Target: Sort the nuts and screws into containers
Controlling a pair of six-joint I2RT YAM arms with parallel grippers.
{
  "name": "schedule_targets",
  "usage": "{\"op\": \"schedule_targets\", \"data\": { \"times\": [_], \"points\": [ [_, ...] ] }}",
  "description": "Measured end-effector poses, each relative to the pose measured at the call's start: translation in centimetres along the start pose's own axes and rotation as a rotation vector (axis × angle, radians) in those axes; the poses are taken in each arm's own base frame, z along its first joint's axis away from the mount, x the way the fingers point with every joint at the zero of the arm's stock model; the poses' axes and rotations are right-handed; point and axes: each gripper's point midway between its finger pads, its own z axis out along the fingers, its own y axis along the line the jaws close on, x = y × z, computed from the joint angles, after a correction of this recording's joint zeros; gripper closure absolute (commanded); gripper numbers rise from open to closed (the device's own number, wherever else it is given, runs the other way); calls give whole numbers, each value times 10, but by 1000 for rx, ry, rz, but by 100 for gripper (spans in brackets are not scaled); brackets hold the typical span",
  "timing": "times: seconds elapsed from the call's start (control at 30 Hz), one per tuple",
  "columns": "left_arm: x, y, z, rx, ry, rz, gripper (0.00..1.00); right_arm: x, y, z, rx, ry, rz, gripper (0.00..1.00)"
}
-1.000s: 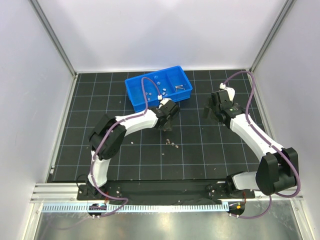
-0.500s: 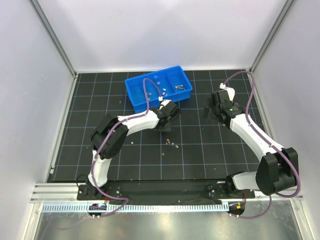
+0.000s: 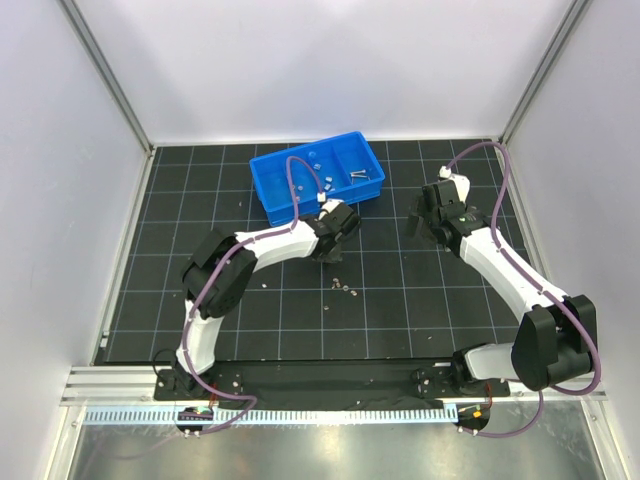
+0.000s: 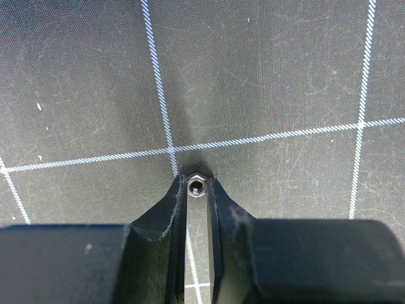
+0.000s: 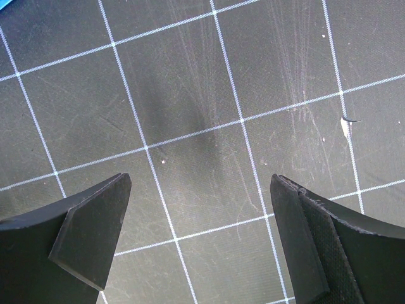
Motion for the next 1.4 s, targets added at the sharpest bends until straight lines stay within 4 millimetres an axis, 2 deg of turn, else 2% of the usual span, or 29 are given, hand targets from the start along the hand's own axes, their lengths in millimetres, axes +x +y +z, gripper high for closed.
{"op": "schedule_targets", "data": {
  "times": [0.17, 0.23, 0.3, 0.37, 0.5, 0.6, 0.67, 0.77, 0.8, 0.83, 0.87, 0.93, 0.97, 1.03, 1.1, 1.17, 1.23, 1.3, 1.4],
  "points": [
    [-6, 3, -3, -2, -12, -5, 89, 0, 0, 0, 0, 0, 0, 0],
    [-18, 6, -10, 5, -36, -16, 89, 0, 0, 0, 0, 0, 0, 0],
    [-40, 12, -21, 11, -82, -40, 89, 0, 0, 0, 0, 0, 0, 1],
    [-74, 20, -35, 21, -152, -84, 89, 0, 0, 0, 0, 0, 0, 1],
    [-158, 48, -60, 21, -328, -191, 87, 0, 0, 1, 0, 2, -1, 0],
    [-208, 72, -70, 5, -428, -255, 85, 2, 0, 3, 3, 8, -3, 0],
    [-239, 86, -68, -3, -480, -290, 84, 3, 0, 4, 6, 14, -6, 0],
    [-262, 94, -50, -19, -506, -300, 78, 3, 1, 6, 9, 19, -9, 0],
    [-264, 93, -41, -24, -501, -296, 74, 3, 1, 6, 8, 19, -9, 0],
    [-264, 91, -32, -29, -493, -290, 57, 2, 2, 6, 7, 17, -8, 1],
    [-259, 90, -22, -38, -475, -274, 49, 0, 2, 5, 5, 13, -7, 0],
    [-246, 88, -11, -50, -431, -256, 38, -4, 4, 4, 2, 5, -4, 0],
    [-239, 88, -8, -59, -409, -243, 36, -5, 4, 4, 1, 3, -3, 0],
    [-228, 86, -13, -59, -394, -228, 30, -6, 4, 3, 0, 1, -3, 0],
    [-211, 85, -26, -65, -373, -203, 27, -6, 4, 2, 0, 0, -2, 0],
    [-193, 79, -52, -66, -378, -174, 27, -6, 3, 0, -2, -2, 0, 0],
    [-176, 62, -82, -43, -395, -135, 28, -7, 3, -2, -3, -6, 3, 0],
    [-157, 34, -114, 14, -415, -87, 29, -9, 2, -5, -7, -13, 7, 0],
    [-120, -12, -140, 127, -401, -27, 29, -11, 1, -10, -13, -24, 14, 0]
  ]
}}
